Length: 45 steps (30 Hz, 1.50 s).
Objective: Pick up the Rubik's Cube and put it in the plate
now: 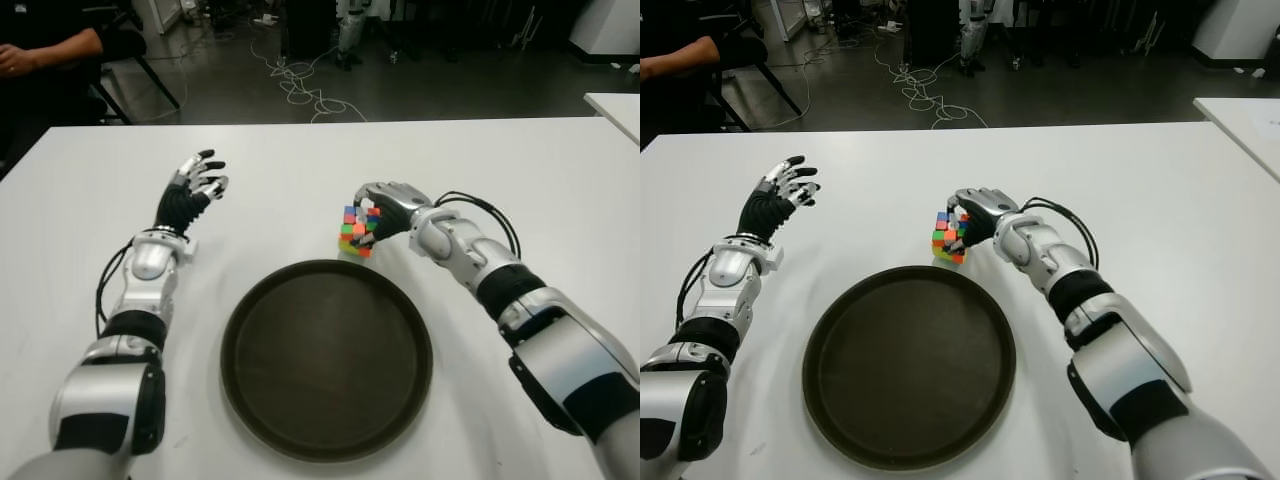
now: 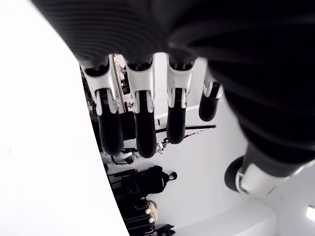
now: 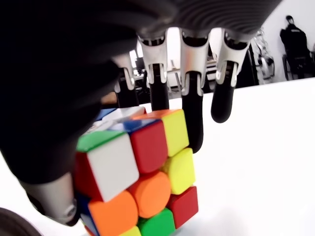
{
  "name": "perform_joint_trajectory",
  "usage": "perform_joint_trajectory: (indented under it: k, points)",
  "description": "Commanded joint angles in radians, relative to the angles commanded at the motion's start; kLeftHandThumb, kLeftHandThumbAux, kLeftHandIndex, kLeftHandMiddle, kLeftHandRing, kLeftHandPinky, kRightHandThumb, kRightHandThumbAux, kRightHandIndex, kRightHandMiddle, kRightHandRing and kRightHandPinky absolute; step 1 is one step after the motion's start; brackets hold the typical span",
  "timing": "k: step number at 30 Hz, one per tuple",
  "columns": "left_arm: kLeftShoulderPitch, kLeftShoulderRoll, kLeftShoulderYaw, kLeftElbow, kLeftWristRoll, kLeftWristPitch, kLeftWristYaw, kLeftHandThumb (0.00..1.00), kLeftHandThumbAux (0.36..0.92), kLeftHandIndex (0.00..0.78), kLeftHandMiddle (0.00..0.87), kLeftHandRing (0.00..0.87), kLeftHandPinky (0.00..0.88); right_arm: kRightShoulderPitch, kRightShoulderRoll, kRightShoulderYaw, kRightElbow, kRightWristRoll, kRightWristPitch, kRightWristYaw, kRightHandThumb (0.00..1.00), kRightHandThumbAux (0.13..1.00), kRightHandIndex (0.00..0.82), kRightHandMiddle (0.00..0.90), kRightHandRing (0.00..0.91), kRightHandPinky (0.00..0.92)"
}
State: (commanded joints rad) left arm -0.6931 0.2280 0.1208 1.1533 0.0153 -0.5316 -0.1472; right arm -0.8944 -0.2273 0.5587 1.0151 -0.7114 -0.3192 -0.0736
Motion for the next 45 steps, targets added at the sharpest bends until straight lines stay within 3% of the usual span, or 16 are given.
perform_joint_trajectory:
  k: [9, 13, 33, 40, 45]
  points:
    - [0.000, 0.000, 0.000, 0.000, 0.001, -0.001, -0.003, 0.166, 0.613, 0.131, 0.214, 0.265, 0.334, 0.102, -0.082, -0.038, -0.338, 0.009, 0.048, 0.075, 0.684, 0.738, 0.423, 0.655, 0.654, 0.621]
    - [-0.001, -0.001, 0.001, 0.000, -0.002, 0.001, -0.004, 0.168, 0.612, 0.139, 0.215, 0.264, 0.323, 0.127, -0.102, -0.047, -0.421, 0.002, 0.062, 0.092, 0.684, 0.739, 0.422, 0.627, 0.624, 0.594]
    - [0.001, 0.003, -0.005, 0.003, 0.010, -0.004, 0.014, 0.174, 0.617, 0.146, 0.232, 0.275, 0.327, 0.183, -0.134, -0.069, -0.556, -0.042, 0.067, 0.063, 0.690, 0.735, 0.420, 0.567, 0.572, 0.554]
    - [0.002, 0.000, 0.001, 0.002, 0.000, -0.006, 0.006, 0.179, 0.627, 0.141, 0.226, 0.270, 0.332, 0.219, -0.143, -0.088, -0.640, -0.037, 0.075, 0.072, 0.690, 0.735, 0.420, 0.570, 0.575, 0.560]
    - [0.000, 0.000, 0.002, 0.002, -0.001, -0.005, 0.006, 0.181, 0.617, 0.140, 0.227, 0.265, 0.323, 0.270, -0.143, -0.092, -0.743, -0.022, 0.074, 0.114, 0.691, 0.734, 0.422, 0.600, 0.605, 0.596]
